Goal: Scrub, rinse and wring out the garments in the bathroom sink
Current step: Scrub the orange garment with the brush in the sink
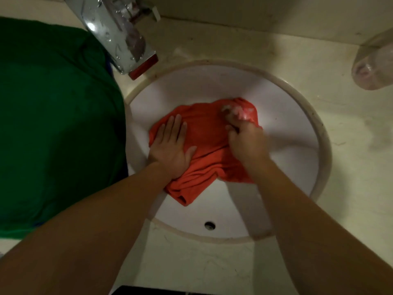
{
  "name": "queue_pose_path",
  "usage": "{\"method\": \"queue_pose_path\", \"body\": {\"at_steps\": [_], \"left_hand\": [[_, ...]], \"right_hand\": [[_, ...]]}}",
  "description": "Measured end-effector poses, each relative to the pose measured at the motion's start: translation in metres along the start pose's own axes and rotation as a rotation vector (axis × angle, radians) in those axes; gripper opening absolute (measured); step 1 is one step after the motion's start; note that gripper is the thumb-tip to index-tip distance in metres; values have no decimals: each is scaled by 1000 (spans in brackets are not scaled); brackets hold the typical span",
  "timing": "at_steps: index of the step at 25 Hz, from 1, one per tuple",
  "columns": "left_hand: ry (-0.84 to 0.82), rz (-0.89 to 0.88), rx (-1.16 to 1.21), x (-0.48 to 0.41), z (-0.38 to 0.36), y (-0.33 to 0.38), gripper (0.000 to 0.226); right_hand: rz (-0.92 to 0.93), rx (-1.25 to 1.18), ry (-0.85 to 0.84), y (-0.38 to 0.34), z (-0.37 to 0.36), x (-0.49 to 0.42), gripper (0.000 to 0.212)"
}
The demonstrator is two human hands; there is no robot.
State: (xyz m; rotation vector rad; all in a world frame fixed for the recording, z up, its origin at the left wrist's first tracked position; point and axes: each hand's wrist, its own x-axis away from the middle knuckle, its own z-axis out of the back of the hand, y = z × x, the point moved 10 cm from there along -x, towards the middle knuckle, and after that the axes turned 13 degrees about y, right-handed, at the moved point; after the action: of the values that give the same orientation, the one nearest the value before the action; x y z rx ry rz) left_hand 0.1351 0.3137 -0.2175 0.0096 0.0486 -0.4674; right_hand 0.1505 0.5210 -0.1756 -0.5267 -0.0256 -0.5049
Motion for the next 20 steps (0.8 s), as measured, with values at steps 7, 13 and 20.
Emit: {"method": "queue_pose_path", "body": {"at_steps": [7,13,20], "left_hand": [[-93,24,-37,5,2,-6,84],[-162,-13,-98,9,4,-11,82],[-144,-5,-64,10,4,-11,74]], "right_hand": [[75,146,0,17,11,3,38],[219,-190,-37,-72,-29,43,34],[-115,187,32,35,30,-1,40]]}}
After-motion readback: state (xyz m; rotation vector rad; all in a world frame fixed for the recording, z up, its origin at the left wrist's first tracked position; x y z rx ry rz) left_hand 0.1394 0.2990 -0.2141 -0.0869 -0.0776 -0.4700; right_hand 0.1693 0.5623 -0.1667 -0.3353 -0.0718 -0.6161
